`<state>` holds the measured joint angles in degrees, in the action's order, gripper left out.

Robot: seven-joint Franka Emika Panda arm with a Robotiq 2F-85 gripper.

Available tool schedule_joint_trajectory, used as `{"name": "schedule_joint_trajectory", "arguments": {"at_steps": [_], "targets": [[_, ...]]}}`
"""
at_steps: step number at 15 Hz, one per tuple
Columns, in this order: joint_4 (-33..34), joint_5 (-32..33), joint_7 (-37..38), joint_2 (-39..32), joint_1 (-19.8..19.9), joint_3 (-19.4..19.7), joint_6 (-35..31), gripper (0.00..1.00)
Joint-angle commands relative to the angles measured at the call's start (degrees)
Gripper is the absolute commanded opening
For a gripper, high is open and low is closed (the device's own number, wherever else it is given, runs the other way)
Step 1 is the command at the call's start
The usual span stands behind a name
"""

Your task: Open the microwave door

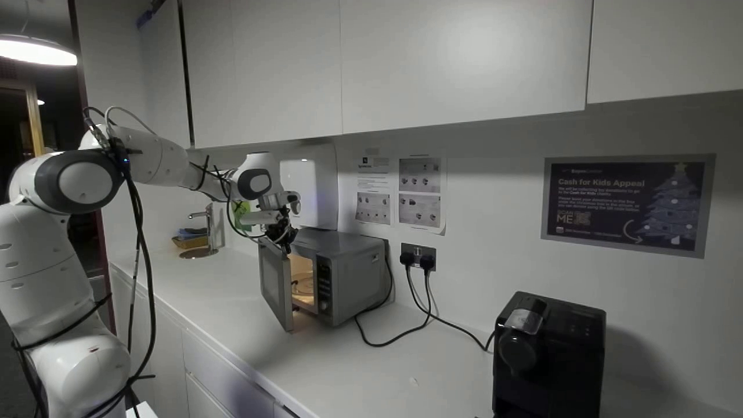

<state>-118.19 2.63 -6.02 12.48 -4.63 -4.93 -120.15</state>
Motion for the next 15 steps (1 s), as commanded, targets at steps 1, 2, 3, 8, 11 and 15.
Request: {"name": "schedule_joint_trajectory", "arguments": {"at_steps": [1,2,3,8,11,15], "targets": [[1.95,-1.47,1.48,-0.32,-0.64,-0.21,3.14,0.00],[1.90,-1.50,1.97,-0.20,-0.78,-0.35,3.63,0.00],[1.93,-1.45,2.43,-0.15,-0.90,-0.47,3.96,0.00],[1.71,-1.54,7.02,0.57,-1.04,-1.50,4.60,0.00],[1.42,-1.34,12.73,1.50,-0.87,-2.44,4.53,0.00],[1.26,-1.87,19.76,2.59,-0.84,-3.51,4.85,0.00]]}}
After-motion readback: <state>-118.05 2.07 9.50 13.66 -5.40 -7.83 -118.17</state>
